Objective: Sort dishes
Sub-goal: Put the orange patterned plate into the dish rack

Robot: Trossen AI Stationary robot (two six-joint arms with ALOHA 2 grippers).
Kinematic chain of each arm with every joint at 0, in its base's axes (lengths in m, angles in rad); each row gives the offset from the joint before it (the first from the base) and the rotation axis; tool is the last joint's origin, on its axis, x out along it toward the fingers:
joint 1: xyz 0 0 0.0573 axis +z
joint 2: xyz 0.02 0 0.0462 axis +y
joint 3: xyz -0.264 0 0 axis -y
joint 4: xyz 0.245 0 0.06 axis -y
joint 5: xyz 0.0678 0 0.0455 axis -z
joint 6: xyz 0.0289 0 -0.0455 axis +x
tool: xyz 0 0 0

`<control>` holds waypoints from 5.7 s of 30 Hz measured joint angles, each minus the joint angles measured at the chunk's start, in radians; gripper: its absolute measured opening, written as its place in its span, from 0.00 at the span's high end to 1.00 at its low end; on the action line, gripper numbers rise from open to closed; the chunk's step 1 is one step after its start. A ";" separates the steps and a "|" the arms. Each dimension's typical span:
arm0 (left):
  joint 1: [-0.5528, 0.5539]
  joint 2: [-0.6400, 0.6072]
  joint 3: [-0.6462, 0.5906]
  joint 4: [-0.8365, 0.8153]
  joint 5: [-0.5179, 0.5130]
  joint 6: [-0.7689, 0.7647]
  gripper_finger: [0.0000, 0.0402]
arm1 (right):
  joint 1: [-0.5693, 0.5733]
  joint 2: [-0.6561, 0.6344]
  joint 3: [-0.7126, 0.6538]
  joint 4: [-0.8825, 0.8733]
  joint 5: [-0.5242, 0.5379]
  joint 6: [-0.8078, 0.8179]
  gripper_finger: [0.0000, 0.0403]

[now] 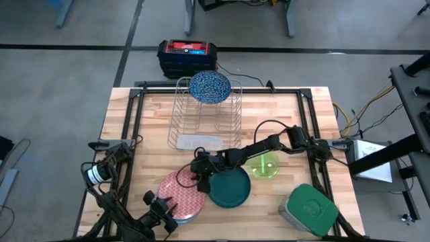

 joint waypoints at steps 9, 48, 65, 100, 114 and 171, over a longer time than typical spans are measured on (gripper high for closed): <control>0.001 -0.003 0.000 -0.015 -0.004 -0.007 0.61 | -0.006 -0.007 -0.001 0.001 0.004 -0.020 0.90; 0.039 -0.008 0.004 -0.026 0.133 -0.017 0.61 | 0.037 -0.039 0.000 -0.149 -0.111 0.134 0.63; 0.054 0.015 0.002 -0.022 0.046 -0.026 0.61 | 0.041 -0.008 -0.001 -0.077 -0.132 0.108 0.65; 0.035 0.012 0.233 -0.305 0.012 0.109 0.61 | 0.055 -0.058 -0.002 -0.052 0.122 -0.065 1.00; 0.039 0.010 0.238 -0.045 0.006 0.261 0.61 | 0.080 -0.210 -0.002 -0.370 0.126 -0.082 1.00; 0.063 0.108 0.166 0.130 0.052 0.226 0.61 | 0.137 -0.153 -0.131 -0.152 0.158 0.178 0.39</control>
